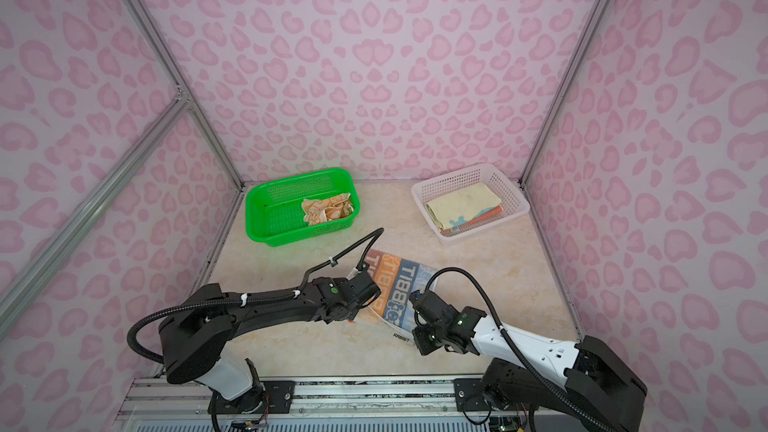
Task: Fold and stack the towels
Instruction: 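Lower the hanging towel onto the table with both grippers, drawing it toward the robot, then open both grippers and release the flattened towel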
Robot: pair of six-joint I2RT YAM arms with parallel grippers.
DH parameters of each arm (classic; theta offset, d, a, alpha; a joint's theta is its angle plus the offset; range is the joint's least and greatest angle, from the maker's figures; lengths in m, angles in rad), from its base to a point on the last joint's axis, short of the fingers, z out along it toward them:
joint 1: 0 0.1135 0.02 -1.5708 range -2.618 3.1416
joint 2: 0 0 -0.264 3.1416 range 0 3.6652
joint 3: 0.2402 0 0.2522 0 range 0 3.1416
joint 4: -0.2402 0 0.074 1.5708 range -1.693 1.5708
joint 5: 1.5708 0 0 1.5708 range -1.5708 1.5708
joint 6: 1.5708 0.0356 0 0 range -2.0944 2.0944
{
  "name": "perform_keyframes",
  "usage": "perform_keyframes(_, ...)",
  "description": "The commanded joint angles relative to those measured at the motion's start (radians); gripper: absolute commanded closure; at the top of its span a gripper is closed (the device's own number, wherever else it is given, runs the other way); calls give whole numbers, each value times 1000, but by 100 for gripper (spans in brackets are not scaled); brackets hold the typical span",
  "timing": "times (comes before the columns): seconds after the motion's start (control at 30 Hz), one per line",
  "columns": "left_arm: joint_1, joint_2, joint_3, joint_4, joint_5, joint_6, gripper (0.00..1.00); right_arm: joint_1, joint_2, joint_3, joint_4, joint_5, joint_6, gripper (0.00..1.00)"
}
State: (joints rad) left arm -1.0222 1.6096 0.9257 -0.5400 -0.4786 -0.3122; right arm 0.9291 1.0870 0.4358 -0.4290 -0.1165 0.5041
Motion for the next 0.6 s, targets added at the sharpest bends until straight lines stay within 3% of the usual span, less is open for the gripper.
perform_keyframes(0.0, -3, -42, -19, -20, -48, -35, 49, 2, -13, 0, -63, -4, 3, 77)
perform_keyframes(0.13, -4, -103, -53, -18, -46, -57, 34, 2, -56, 11, -84, -17, -8, 59)
perform_keyframes(0.3, -4, -207, -63, -21, -83, -76, 24, 2, -133, 32, -94, -7, -7, 53)
perform_keyframes(0.4, 6, -287, -64, -13, -92, -68, 15, -3, -184, 41, -84, 78, 13, 50)
perform_keyframes(0.47, 38, -324, -57, 5, -39, -42, 2, -29, -201, 60, -79, 128, 20, 47)
perform_keyframes(0.57, 118, -331, -38, 38, 78, 3, 2, -93, -185, 78, -41, 143, 18, 45)
